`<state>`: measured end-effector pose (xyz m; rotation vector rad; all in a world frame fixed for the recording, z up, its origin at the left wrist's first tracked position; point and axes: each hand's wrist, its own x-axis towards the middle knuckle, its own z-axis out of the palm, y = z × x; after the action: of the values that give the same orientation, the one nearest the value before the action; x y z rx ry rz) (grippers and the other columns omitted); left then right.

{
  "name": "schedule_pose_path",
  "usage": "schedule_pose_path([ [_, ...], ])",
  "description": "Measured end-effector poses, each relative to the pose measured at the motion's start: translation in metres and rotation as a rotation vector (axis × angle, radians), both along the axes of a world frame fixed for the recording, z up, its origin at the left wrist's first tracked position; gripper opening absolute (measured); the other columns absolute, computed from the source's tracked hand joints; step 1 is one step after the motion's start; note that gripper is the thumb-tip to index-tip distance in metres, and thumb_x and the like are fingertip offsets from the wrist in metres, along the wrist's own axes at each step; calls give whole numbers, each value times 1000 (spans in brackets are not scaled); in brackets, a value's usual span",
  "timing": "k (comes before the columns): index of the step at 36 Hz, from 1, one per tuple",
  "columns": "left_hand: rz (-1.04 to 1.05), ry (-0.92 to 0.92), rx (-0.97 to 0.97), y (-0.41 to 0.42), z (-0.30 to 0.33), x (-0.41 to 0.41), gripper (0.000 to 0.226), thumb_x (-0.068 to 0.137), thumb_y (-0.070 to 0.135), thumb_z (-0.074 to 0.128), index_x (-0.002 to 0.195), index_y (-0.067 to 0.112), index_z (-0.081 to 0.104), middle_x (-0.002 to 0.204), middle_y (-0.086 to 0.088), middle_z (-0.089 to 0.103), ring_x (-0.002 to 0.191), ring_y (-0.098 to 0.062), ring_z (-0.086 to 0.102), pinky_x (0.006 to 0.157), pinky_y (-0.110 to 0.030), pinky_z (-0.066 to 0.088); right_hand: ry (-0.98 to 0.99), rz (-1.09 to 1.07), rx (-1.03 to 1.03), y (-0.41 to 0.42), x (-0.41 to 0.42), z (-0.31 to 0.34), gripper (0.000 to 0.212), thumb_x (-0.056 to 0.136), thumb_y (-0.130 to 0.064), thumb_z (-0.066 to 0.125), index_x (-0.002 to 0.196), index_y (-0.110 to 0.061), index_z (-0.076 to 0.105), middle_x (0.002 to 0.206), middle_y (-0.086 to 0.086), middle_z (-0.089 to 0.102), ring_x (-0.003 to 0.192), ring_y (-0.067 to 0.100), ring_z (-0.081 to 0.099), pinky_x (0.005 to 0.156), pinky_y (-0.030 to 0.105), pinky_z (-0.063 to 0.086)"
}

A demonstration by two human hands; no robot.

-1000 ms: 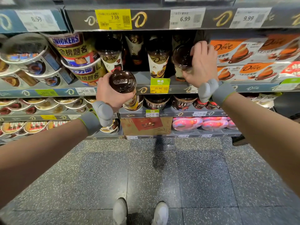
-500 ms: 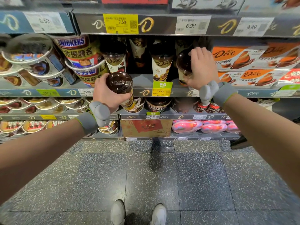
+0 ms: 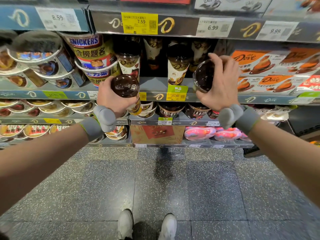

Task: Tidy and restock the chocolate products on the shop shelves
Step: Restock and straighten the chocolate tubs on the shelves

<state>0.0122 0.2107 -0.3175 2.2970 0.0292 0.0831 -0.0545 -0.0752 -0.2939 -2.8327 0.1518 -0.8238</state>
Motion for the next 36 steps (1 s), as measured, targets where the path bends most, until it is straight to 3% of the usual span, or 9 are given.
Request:
schedule_pose_path([
  [3, 3, -1, 5, 9, 1, 2, 89, 48, 52, 75, 128, 20, 50, 123, -3, 55, 111, -19, 53, 93, -29, 44, 58, 161, 126, 16, 4, 5, 84, 67, -49, 61, 138, -9, 41, 122, 21, 43, 112, 33, 42, 99, 38, 36],
  [6, 13, -12, -5, 19, 1, 7, 82, 53, 44, 80, 126, 20, 51, 122, -3, 53, 111, -19, 53, 91, -26, 43, 72, 253, 213, 38, 17, 11, 80, 70, -43, 66, 140, -13, 40, 123, 19, 42, 114, 31, 41, 103, 31, 33],
  [11, 44, -21, 3, 39, -2, 14, 75, 57, 39, 83, 124, 21, 54, 121, -3, 53, 108, -17, 55, 88, -22, 42, 84, 289, 294, 72, 47, 17, 79, 76, -43, 65, 144, -15, 35, 127, 17, 37, 122, 27, 40, 107, 25, 32],
  [17, 46, -13, -28, 54, -1, 19, 69, 61, 30, 84, 123, 18, 55, 120, -2, 55, 101, -12, 54, 83, -17, 38, 178, 245, 284, 89, 75, 14, 79, 78, -41, 67, 144, -16, 33, 136, 20, 30, 130, 34, 33, 110, 38, 32],
  [21, 60, -3, -43, 63, -2, 25, 70, 62, 29, 84, 124, 17, 55, 113, 4, 53, 96, -7, 50, 80, -12, 35, 181, 243, 231, 99, 86, 8, 77, 77, -41, 67, 141, -13, 34, 130, 21, 34, 123, 36, 37, 105, 43, 37],
  [25, 60, 0, -33, 69, -2, 30, 73, 59, 32, 84, 124, 18, 53, 122, -2, 53, 99, -9, 49, 83, -19, 36, 177, 195, 141, 103, 94, 2, 75, 78, -41, 66, 139, -10, 36, 124, 22, 38, 116, 38, 41, 101, 43, 37],
  [29, 50, -2, -51, 75, -3, 36, 69, 61, 31, 84, 121, 16, 56, 108, 5, 50, 95, -7, 48, 79, -18, 37, 214, 158, 31, 106, 103, -5, 71, 81, -43, 63, 137, -8, 37, 120, 23, 41, 113, 42, 41, 101, 44, 34],
  [36, 66, 39, -36, 82, -10, 46, 83, 56, 40, 84, 130, 22, 48, 125, -1, 51, 109, -16, 53, 88, -23, 41, 292, 123, -85, 109, 110, -10, 70, 86, -47, 59, 137, -6, 36, 117, 25, 44, 110, 42, 42, 98, 45, 31],
])
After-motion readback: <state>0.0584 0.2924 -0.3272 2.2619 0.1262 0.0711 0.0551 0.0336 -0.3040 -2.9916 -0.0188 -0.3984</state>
